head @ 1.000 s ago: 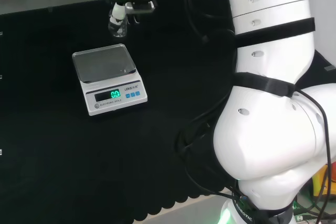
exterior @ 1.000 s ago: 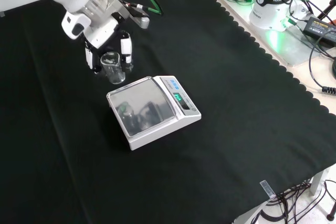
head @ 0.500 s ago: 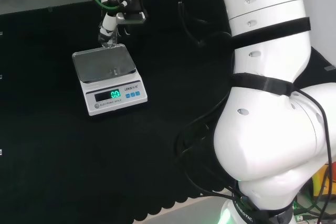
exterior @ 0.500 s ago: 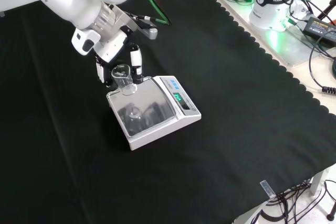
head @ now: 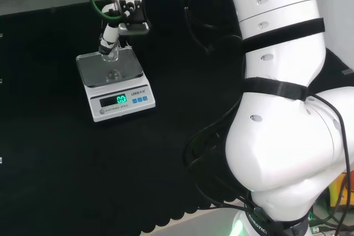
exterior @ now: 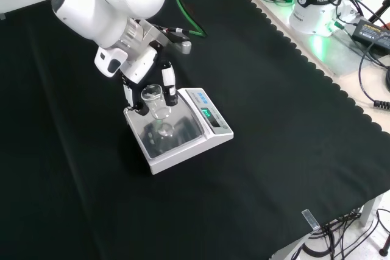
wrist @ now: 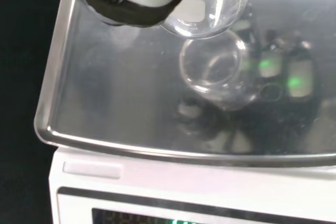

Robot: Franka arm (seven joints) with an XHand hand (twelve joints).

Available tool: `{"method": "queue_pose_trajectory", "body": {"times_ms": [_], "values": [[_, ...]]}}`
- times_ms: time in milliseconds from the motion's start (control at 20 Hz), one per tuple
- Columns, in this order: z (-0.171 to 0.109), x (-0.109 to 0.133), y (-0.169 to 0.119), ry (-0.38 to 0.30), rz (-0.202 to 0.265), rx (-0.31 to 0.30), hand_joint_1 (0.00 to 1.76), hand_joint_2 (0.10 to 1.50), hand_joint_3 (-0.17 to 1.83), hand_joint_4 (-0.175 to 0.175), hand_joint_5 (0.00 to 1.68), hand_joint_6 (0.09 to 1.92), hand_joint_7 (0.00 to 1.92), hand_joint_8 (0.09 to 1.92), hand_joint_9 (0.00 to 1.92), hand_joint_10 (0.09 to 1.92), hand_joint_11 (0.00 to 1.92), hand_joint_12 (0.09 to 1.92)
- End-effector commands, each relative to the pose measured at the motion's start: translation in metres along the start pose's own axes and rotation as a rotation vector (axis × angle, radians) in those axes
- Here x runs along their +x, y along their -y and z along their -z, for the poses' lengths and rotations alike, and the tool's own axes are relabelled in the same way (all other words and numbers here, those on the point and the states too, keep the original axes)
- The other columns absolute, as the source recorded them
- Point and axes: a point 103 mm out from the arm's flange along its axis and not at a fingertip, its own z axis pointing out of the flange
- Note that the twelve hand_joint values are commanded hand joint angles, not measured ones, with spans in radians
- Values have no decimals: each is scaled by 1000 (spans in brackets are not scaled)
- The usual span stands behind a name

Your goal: Put the beaker on the electronic balance.

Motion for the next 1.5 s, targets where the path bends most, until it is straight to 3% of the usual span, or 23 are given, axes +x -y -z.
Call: {"method": "queue_pose_trajectory", "body": {"times_ms": [50,550,1000,1100,1250,1400,1500], "values": [[-11,5,-3,-6,13,6,1039,1102,-34,-175,796,827,1013,786,1387,409,1438,626],[-23,7,-5,3,19,11,1028,1104,-41,-175,775,825,997,785,1380,389,1417,629],[-34,13,-11,9,16,26,982,1141,-135,-175,676,840,889,851,1284,425,1292,750],[-32,14,-8,22,18,27,946,1144,-165,-175,612,818,820,864,1179,495,1178,839],[-24,19,0,55,32,15,806,1042,-175,-175,420,507,562,843,808,691,782,1146],[-15,24,8,81,43,15,719,955,-175,-175,274,194,310,838,504,815,628,1271],[-10,26,11,95,47,21,687,923,-175,-175,201,87,156,833,339,870,545,1324]]}}
